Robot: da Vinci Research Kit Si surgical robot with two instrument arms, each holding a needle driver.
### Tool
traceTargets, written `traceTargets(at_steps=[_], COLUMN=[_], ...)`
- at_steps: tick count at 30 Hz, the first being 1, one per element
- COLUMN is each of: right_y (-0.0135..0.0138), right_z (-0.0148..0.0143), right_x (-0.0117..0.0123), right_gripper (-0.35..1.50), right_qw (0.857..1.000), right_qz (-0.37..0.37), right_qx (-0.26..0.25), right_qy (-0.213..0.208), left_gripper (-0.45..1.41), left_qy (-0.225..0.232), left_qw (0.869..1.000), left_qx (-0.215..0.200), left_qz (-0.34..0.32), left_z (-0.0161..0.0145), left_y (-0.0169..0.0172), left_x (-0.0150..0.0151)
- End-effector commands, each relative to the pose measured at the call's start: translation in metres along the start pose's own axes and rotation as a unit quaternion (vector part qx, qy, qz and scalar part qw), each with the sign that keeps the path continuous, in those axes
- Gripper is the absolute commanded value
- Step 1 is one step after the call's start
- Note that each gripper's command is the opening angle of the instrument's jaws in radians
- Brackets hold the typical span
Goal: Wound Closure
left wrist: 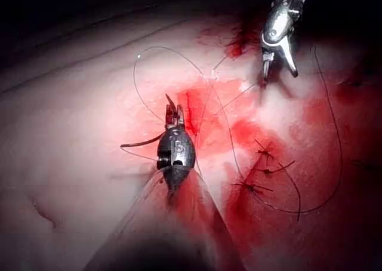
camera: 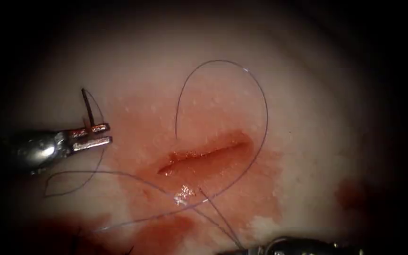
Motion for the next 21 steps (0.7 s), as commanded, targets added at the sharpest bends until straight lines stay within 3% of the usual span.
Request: traceTargets(at_steps=[1, 8, 9, 21], right_y=[0.0011, 0.0032, 0.0038, 0.008], right_z=[0.0001, -0.0012, -0.0009, 0.0038], right_x=[-0.0001, -0.0012, -0.0015, -0.0034], right_gripper=[1.21, 1.28, 1.18, 0.89], right_qw=[1.0, 0.998, 0.997, 0.995], right_qz=[-0.001, -0.027, -0.037, -0.038], right_qx=[-0.009, -0.065, -0.068, -0.091], right_qy=[0.003, -0.002, -0.003, -0.005], left_gripper=[-0.45, -0.45, -0.45, -0.45], left_qy=[0.0, -0.001, -0.001, -0.001], left_qw=[1.0, 1.0, 1.0, 1.0], left_qx=[-0.001, -0.001, -0.001, -0.002], left_qz=[0.0, 0.001, 0.001, 0.001], left_z=[0.0006, 0.0006, 0.0006, 0.0004], left_y=[0.0001, 0.0, 0.0, 0.0], left_x=[-0.0005, -0.0007, -0.0007, -0.0007])
